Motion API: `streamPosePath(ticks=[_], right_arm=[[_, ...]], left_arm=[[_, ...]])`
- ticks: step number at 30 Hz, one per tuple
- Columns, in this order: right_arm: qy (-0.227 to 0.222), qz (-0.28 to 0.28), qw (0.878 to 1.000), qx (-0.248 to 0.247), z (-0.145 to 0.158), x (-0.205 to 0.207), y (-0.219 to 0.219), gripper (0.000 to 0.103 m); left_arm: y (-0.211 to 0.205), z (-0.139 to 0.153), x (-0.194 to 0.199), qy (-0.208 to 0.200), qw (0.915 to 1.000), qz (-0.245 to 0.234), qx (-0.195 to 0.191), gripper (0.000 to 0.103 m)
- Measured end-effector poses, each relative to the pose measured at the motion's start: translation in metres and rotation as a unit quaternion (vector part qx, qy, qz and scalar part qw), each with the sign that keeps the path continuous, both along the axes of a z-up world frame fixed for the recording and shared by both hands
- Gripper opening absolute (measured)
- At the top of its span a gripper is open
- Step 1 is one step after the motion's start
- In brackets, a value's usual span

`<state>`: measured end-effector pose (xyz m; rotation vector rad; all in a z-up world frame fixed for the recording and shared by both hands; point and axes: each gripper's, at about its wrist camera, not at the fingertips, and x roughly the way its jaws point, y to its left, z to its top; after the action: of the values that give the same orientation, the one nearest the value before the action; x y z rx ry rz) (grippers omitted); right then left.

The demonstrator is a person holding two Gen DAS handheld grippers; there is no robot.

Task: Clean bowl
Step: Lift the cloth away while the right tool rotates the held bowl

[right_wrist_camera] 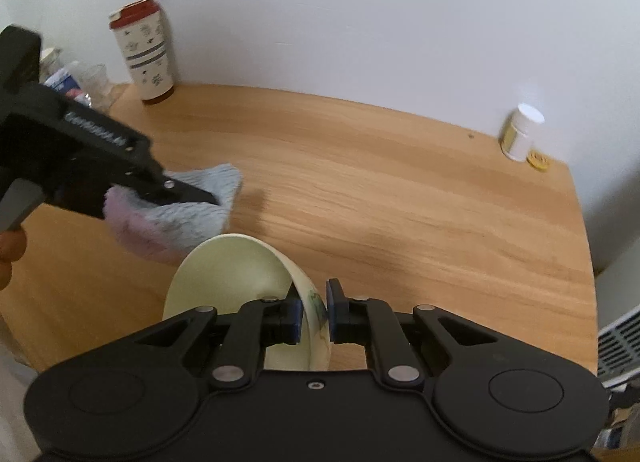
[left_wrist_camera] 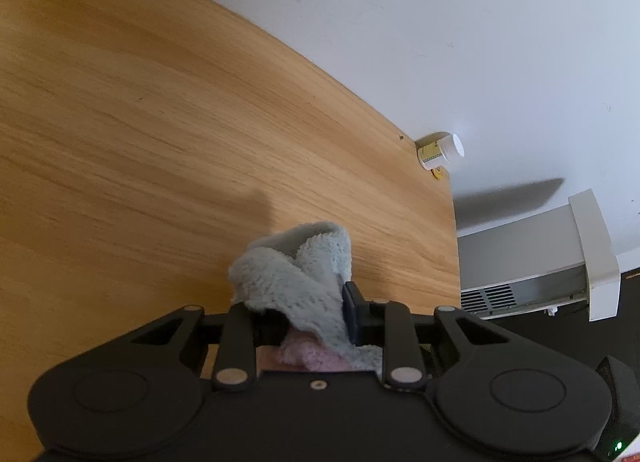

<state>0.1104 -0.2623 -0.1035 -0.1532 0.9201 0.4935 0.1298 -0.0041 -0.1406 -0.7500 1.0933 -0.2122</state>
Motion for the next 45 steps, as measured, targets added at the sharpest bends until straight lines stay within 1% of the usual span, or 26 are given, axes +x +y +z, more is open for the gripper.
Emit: streamPosePath(ticks=[4, 7, 11, 14, 18, 21, 25, 27, 28, 30, 32, 36, 40, 42, 43, 45], right_arm=[[0.015, -0.005, 1.0, 0.02, -0.005, 0.006, -0.013, 0.011], [0.027, 0.002, 0.999, 0.03, -0.01, 0.016, -0.023, 0.01], [0.058, 0.007, 0.997, 0.049, -0.016, 0.023, -0.036, 0.01], [0.075, 0.011, 0.996, 0.056, -0.02, 0.024, -0.042, 0.01], [0.103, 0.009, 0.992, 0.075, -0.027, 0.023, -0.049, 0.01], [0.105, 0.019, 0.991, 0.075, -0.029, 0.021, -0.051, 0.01], [0.108, 0.033, 0.991, 0.078, -0.028, 0.016, -0.05, 0.012], [0.112, 0.046, 0.99, 0.076, -0.028, 0.013, -0.048, 0.018], [0.116, 0.055, 0.989, 0.075, -0.028, 0.013, -0.047, 0.021], [0.127, 0.08, 0.985, 0.082, -0.028, 0.015, -0.047, 0.045], [0.133, 0.097, 0.983, 0.084, -0.026, 0.022, -0.047, 0.051], [0.134, 0.148, 0.976, 0.093, -0.024, 0.042, -0.043, 0.055], [0.165, 0.226, 0.956, 0.083, -0.032, 0.067, -0.027, 0.055], [0.162, 0.27, 0.947, 0.063, -0.035, 0.074, -0.015, 0.055], [0.161, 0.282, 0.944, 0.055, -0.036, 0.075, -0.011, 0.055], [0.166, 0.312, 0.934, 0.043, -0.039, 0.08, -0.002, 0.055]], left_arm=[[-0.001, 0.004, -0.003, -0.003, 0.9999, 0.015, 0.005, 0.025], [0.002, 0.007, -0.01, -0.003, 0.999, 0.045, 0.004, 0.025], [0.003, 0.01, -0.024, -0.003, 0.9966, 0.082, 0.008, 0.025], [0.001, 0.011, -0.032, 0.001, 0.995, 0.099, 0.008, 0.025], [-0.001, 0.015, -0.043, 0.0, 0.9925, 0.121, 0.017, 0.025], [-0.002, 0.016, -0.05, 0.001, 0.9899, 0.141, 0.018, 0.025], [-0.009, 0.014, -0.057, 0.005, 0.9881, 0.153, 0.015, 0.025], [-0.011, 0.014, -0.059, 0.005, 0.9874, 0.157, 0.015, 0.025], [-0.011, 0.014, -0.06, 0.005, 0.9869, 0.16, 0.013, 0.025], [-0.013, 0.013, -0.062, 0.005, 0.9858, 0.168, 0.007, 0.025], [-0.014, 0.014, -0.064, 0.004, 0.9851, 0.172, 0.006, 0.025], [-0.017, 0.013, -0.066, 0.004, 0.9845, 0.175, 0.007, 0.025], [-0.019, 0.011, -0.067, 0.009, 0.9835, 0.181, 0.008, 0.025], [-0.019, 0.012, -0.067, 0.009, 0.983, 0.183, 0.009, 0.025], [-0.019, 0.012, -0.067, 0.008, 0.9828, 0.184, 0.01, 0.025], [-0.019, 0.013, -0.067, 0.007, 0.9824, 0.186, 0.014, 0.025]])
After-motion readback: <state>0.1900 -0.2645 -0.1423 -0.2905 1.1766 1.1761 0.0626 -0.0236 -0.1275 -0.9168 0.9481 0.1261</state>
